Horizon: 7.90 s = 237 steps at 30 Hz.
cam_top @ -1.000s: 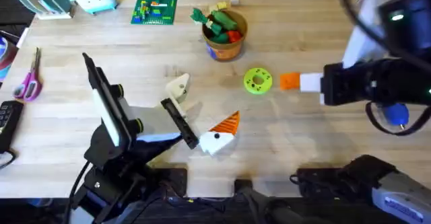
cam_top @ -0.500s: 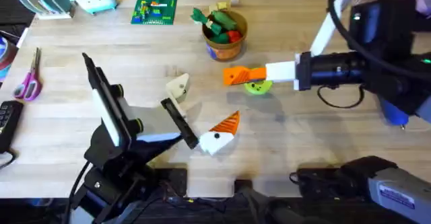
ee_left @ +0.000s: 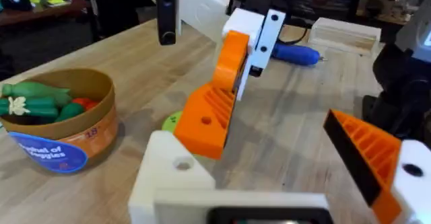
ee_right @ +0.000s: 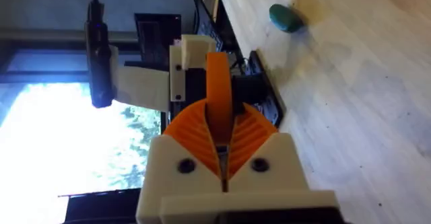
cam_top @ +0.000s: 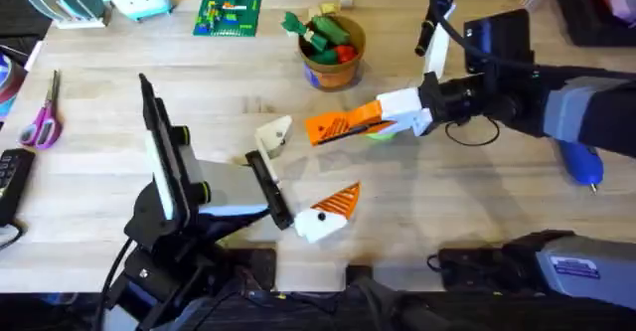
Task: Pick up the gripper from the table and insert it into the empty holder that is missing its gripper. Then pick up a screw, insert it into the mounting hole, and use the screwdriver to tighten it. Finally, clean up the table by picking up the vegetable and placing it into the bucket.
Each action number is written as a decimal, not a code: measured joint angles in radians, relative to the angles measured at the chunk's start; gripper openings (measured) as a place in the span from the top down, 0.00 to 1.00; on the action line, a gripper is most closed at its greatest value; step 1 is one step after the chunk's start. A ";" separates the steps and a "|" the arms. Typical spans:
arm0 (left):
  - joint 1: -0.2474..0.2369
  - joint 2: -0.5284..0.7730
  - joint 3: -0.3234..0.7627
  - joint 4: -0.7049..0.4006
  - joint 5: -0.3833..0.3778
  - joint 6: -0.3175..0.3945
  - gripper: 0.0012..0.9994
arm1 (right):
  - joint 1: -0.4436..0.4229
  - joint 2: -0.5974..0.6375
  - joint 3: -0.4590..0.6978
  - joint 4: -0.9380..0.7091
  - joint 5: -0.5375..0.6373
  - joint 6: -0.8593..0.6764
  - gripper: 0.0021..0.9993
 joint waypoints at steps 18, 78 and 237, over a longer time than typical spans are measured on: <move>0.000 0.000 0.000 0.000 0.019 -0.001 0.01 | 0.082 0.019 0.000 0.126 -0.079 0.137 0.99; 0.010 0.001 0.000 -0.003 0.019 -0.048 0.01 | 0.222 0.207 0.023 0.553 0.067 0.502 0.64; 0.002 0.006 0.000 0.000 -0.040 -0.085 0.01 | -0.101 -0.069 0.170 -0.378 0.618 -0.231 0.01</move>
